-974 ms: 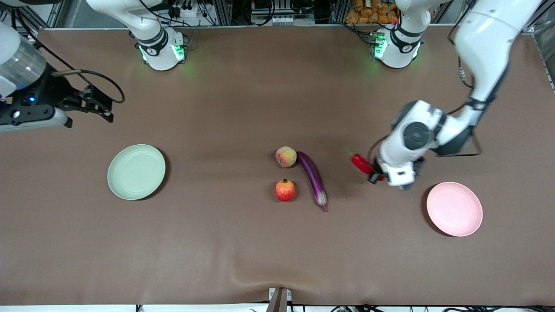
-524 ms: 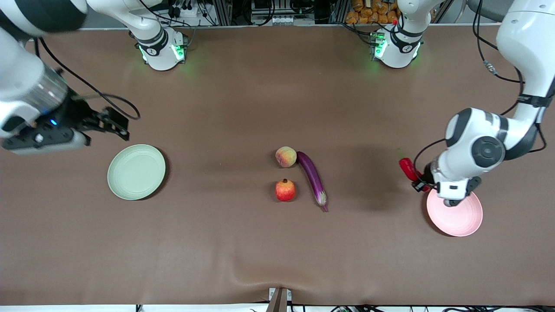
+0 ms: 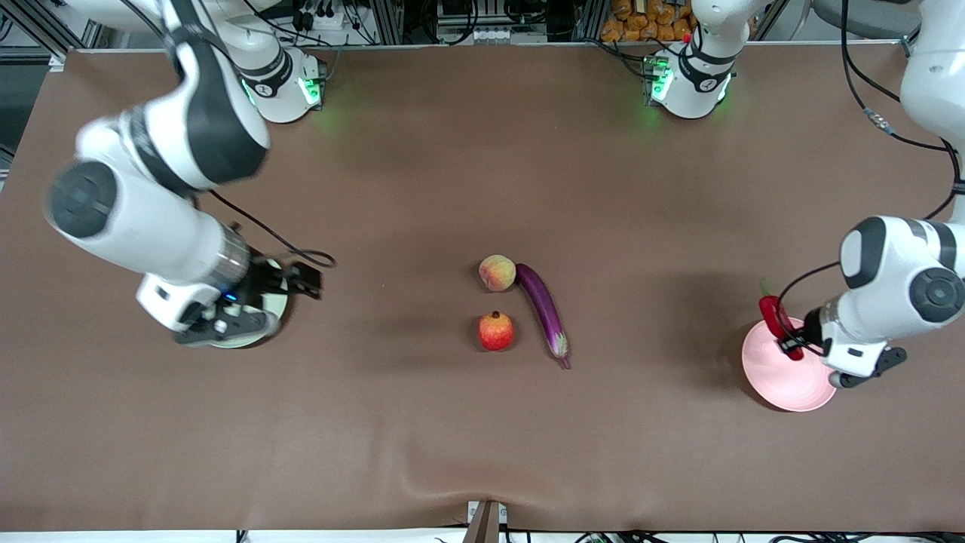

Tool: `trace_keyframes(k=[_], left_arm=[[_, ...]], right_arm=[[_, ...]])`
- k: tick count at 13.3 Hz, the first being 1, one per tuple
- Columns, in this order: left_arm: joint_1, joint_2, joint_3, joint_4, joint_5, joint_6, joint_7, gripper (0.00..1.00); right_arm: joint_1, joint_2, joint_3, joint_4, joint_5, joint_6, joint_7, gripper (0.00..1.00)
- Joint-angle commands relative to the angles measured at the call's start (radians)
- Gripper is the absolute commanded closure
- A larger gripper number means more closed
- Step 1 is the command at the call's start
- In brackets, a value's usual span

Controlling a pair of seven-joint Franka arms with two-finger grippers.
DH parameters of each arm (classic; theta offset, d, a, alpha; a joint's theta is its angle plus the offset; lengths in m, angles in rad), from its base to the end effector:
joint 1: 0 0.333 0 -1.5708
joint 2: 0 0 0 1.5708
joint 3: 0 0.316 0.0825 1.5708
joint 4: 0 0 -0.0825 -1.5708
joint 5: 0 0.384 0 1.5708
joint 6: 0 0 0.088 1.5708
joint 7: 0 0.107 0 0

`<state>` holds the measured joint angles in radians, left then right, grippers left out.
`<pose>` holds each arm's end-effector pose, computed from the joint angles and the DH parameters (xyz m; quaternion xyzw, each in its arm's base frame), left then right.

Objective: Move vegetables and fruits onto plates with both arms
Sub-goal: 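Carry the pepper onto the pink plate while the right gripper reaches out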

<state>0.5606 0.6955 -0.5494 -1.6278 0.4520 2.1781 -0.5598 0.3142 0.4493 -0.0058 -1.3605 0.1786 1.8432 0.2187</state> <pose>0.6807 0.0729 0.2559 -0.9795 -0.2008 0.0073 0.0135 0.6586 0.2254 0.4682 -0.9960 -0.0224 0.0061 0.0864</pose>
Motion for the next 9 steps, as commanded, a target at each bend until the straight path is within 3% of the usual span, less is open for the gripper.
trace_keyframes(k=[1,4,7,9], left_arm=[[-0.015,0.064,0.008,0.075,0.027,-0.023,0.044,0.01],[-0.015,0.062,0.023,0.075,0.024,0.002,0.057,0.00],[-0.016,0.035,0.000,0.080,0.014,-0.004,0.046,0.00],[-0.010,0.023,-0.035,0.078,0.013,-0.047,0.040,0.00]], right_arm=[[0.057,0.093,-0.005,0.032,0.050,0.133,0.126,0.00],[0.115,0.196,-0.003,0.034,0.094,0.302,0.177,0.00],[0.169,0.287,-0.003,0.035,0.255,0.511,0.217,0.00],[0.197,0.321,-0.005,0.035,0.303,0.530,0.218,0.00]])
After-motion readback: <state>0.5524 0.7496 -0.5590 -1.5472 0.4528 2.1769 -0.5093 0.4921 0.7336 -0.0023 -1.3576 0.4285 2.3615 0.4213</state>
